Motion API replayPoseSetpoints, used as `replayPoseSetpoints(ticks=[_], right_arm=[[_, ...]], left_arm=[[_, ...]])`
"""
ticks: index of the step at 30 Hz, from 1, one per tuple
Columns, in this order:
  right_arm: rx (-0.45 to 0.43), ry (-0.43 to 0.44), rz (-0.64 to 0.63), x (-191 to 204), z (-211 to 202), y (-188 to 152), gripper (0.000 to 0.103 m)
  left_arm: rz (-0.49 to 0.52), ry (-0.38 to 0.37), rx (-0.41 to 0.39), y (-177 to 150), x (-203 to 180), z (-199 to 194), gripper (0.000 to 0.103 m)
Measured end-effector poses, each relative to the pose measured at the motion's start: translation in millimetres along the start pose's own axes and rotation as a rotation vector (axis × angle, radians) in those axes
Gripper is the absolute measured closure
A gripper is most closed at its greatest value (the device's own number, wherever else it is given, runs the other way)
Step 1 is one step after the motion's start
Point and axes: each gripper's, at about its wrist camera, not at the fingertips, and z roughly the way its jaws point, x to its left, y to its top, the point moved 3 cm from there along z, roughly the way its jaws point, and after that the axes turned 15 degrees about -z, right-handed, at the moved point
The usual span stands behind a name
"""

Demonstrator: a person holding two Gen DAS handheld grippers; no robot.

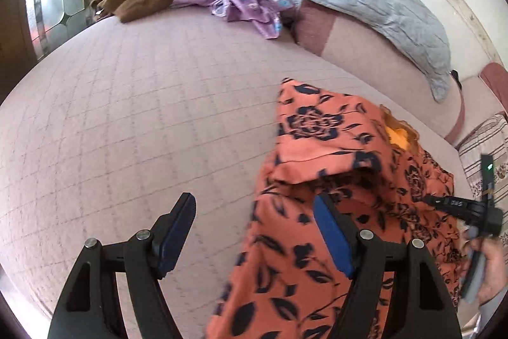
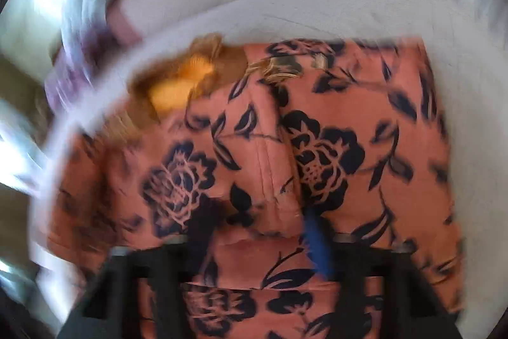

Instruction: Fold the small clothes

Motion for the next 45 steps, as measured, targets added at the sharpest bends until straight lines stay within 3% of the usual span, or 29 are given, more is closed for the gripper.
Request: replayPoseSetpoints(ticks=[2, 4, 7, 9, 12, 13, 14, 15, 19, 22, 24, 25, 26, 27, 29, 31, 33, 34, 37, 39, 41, 43, 44, 45], right_arm=[[-0.006, -0.049, -0.101, 22, -13, 8, 0.091], [-0.116, -0.119, -0.158, 36, -55, 17, 0.091], [-0.231, -0.193, -0.122, 22, -100, 12, 0.091], [-0.224, -0.224, -0.091, 3, -99, -1, 0.085], [-0.059, -0.141, 0.023, -37, -50, -33, 0.065], [-0.037, -0.139, 0.069, -47, -44, -42, 0.054], [-0.051, -0.125, 0.121, -54, -44, -48, 0.046], [-0.1, -0.08, 0.174, -61, -50, -53, 0.045], [-0.265, 0.019, 0.2, -58, -87, -43, 0.04], [-0.327, 0.223, 0.196, -43, -96, -24, 0.024], [-0.253, 0.318, 0.194, -39, -68, -20, 0.024], [-0.181, 0.303, 0.209, -44, -48, -24, 0.024], [-0.104, 0.284, 0.244, -51, -30, -35, 0.031], [-0.092, 0.294, 0.292, -59, -21, -42, 0.034], [-0.201, 0.299, 0.324, -62, -43, -43, 0.031], [-0.258, 0.298, 0.283, -56, -62, -46, 0.022], [-0.181, 0.295, 0.236, -54, -47, -44, 0.019], [-0.112, 0.27, 0.222, -57, -35, -44, 0.026], [-0.204, 0.258, 0.203, -59, -63, -37, 0.025], [-0.254, 0.192, 0.187, -71, -78, -25, 0.025], [-0.271, 0.153, 0.247, -97, -77, -12, 0.024], [-0.292, 0.265, 0.309, -103, -69, -3, 0.024], [-0.295, 0.381, 0.322, -102, -63, 1, 0.024], [-0.291, 0.442, 0.323, -104, -57, 0, 0.024]], left_arm=[[-0.011, -0.006, -0.006, 3, 2, 2, 0.026], [-0.028, -0.024, -0.018, 10, 2, -1, 0.026], [-0.027, -0.041, -0.052, 19, -4, -11, 0.026], [-0.018, -0.047, -0.042, 25, -15, -8, 0.026], [0.036, -0.061, -0.017, 25, -40, 3, 0.026], [0.069, -0.058, -0.01, 25, -50, 10, 0.026], [0.109, -0.05, -0.003, 25, -62, 20, 0.026], [0.129, -0.034, 0.004, 24, -67, 27, 0.026], [0.204, 0.165, 0.159, 8, -68, 95, 0.026], [0.239, 0.169, 0.11, 3, -70, 97, 0.024], [0.202, 0.147, 0.11, 7, -71, 85, 0.025], [0.186, 0.117, 0.1, 9, -73, 76, 0.025], [0.183, 0.083, 0.078, 10, -74, 66, 0.025], [0.191, 0.063, 0.052, 10, -76, 58, 0.025], [0.257, 0.112, 0.043, 2, -77, 65, 0.025], [0.287, 0.185, 0.147, -9, -69, 99, 0.023], [0.225, 0.146, 0.125, -3, -69, 92, 0.025], [0.199, 0.112, 0.123, 4, -71, 82, 0.025], [0.196, 0.034, 0.032, 24, -76, 69, 0.025], [0.183, 0.033, 0.065, 33, -75, 84, 0.025], [0.122, -0.026, 0.109, 41, -68, 98, 0.033], [0.074, -0.106, 0.15, 44, -64, 110, 0.036], [0.072, -0.112, 0.15, 44, -63, 115, 0.036], [0.093, -0.073, 0.141, 43, -62, 125, 0.036]])
